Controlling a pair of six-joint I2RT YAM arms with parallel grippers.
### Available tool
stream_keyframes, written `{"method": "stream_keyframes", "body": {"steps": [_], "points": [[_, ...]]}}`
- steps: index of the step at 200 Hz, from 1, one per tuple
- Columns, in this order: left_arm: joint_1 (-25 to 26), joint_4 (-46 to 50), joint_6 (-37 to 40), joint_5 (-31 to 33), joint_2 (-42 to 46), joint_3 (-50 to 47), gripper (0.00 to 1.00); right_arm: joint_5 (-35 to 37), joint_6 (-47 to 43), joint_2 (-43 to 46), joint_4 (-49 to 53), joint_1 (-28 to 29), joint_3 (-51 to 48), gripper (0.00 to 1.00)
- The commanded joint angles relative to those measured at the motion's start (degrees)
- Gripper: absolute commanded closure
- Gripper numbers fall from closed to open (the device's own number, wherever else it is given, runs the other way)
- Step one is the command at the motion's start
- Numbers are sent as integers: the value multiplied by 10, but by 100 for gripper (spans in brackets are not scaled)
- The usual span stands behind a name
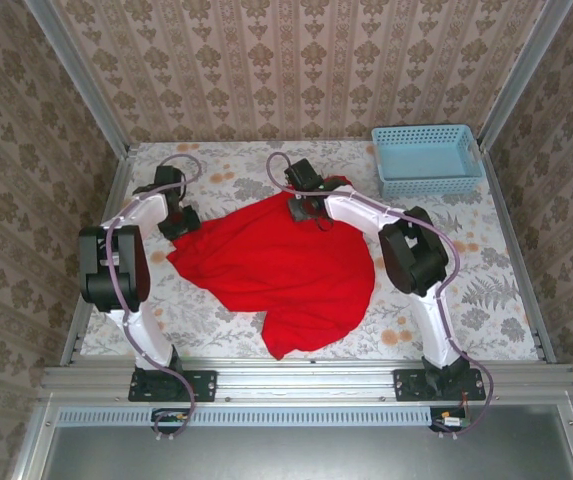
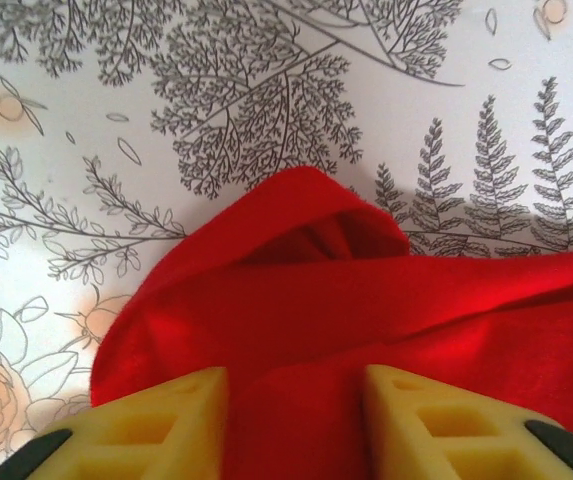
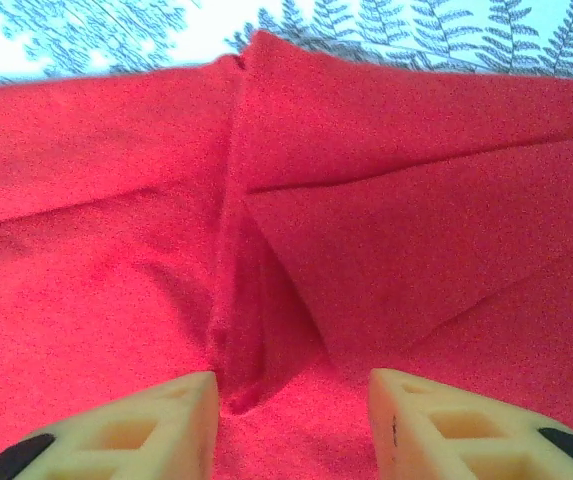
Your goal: Fold the inside-out t-shirt
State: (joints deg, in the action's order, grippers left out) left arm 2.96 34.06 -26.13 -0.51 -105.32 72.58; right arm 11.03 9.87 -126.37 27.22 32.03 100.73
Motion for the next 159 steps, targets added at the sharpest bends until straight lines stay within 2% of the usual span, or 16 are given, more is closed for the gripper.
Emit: {"method": "stream_keyframes", "body": {"steps": [1, 74, 87, 124, 159], "points": [[-2, -14, -3, -10, 24, -9, 65, 27, -35, -25, 32, -6, 28, 57], [-2, -22, -1, -13, 29, -19, 78, 78, -40, -102, 60, -14, 97, 64], [-3, -23, -1, -11, 32, -21, 81, 84, -40, -108, 63, -15, 105, 69], [-3, -29, 1, -5, 46, -27, 91, 95, -45, -76, 54, -16, 88, 93], [-5, -41, 3, -2, 73, -35, 100, 120, -56, -15, 37, -17, 46, 99]]}}
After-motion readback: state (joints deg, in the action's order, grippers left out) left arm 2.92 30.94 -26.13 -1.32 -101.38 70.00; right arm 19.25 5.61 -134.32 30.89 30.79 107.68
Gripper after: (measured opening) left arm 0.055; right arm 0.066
